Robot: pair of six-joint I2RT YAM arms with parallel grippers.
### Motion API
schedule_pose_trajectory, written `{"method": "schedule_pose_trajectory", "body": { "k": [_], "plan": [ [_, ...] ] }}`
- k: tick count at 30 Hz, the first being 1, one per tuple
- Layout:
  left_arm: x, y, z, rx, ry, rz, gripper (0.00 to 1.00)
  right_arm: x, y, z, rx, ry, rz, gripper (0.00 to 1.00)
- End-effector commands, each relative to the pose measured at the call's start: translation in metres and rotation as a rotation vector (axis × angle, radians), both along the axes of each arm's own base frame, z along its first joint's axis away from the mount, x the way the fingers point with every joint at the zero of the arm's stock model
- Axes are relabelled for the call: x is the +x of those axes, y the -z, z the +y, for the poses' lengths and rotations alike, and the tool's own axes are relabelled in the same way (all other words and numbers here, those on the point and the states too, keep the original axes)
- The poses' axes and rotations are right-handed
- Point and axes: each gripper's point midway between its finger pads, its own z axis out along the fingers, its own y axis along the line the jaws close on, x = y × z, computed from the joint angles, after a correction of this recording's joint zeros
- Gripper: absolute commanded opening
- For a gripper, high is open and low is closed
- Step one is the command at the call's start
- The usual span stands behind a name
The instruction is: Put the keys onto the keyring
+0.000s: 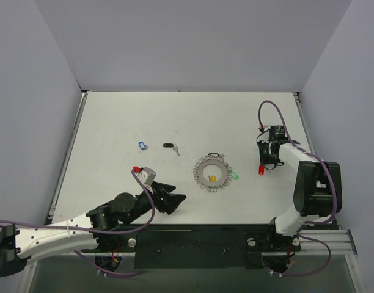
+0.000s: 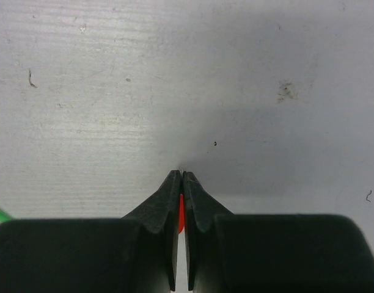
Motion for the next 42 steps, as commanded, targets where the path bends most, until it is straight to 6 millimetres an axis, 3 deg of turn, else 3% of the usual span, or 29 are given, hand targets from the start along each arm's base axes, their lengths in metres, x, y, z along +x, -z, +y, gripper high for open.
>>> {"method": "schedule_pose_trajectory", "body": {
  "k": [1, 12, 16, 19, 25, 28, 35, 42],
  "plan": [
    [0.0, -0.022, -0.003, -0.068, 0.009, -0.025, 0.76, 0.009, -0.007, -0.005, -0.006, 0.068, -0.074, 0.0],
    [0.0, -0.019, -0.005, -0.064, 0.012, -0.023, 0.76, 0.007, -0.002, -0.01, 0.012, 0.113, -0.088, 0.03],
    [0.0, -0.018, -0.005, -0.06, 0.013, -0.023, 0.76, 0.01, -0.011, -0.009, 0.046, 0.113, -0.108, 0.22],
    [0.0, -0.02, -0.005, -0.061, 0.015, -0.025, 0.76, 0.012, -0.024, -0.009, 0.06, 0.116, -0.132, 0.42],
    [0.002, -0.023, -0.007, -0.039, 0.013, -0.042, 0.79, 0.008, -0.06, -0.011, 0.107, 0.08, -0.192, 0.54],
    [0.004, -0.026, -0.01, -0.014, 0.011, -0.05, 0.82, 0.003, -0.09, -0.014, 0.178, 0.032, -0.25, 0.58],
    [0.021, -0.032, -0.017, 0.011, -0.044, -0.004, 0.94, -0.04, -0.134, 0.0, 0.169, -0.139, -0.321, 0.59],
    [0.038, -0.033, -0.019, -0.016, -0.053, 0.133, 0.95, -0.067, -0.173, 0.017, 0.203, -0.199, -0.461, 0.6]
  ]
}}
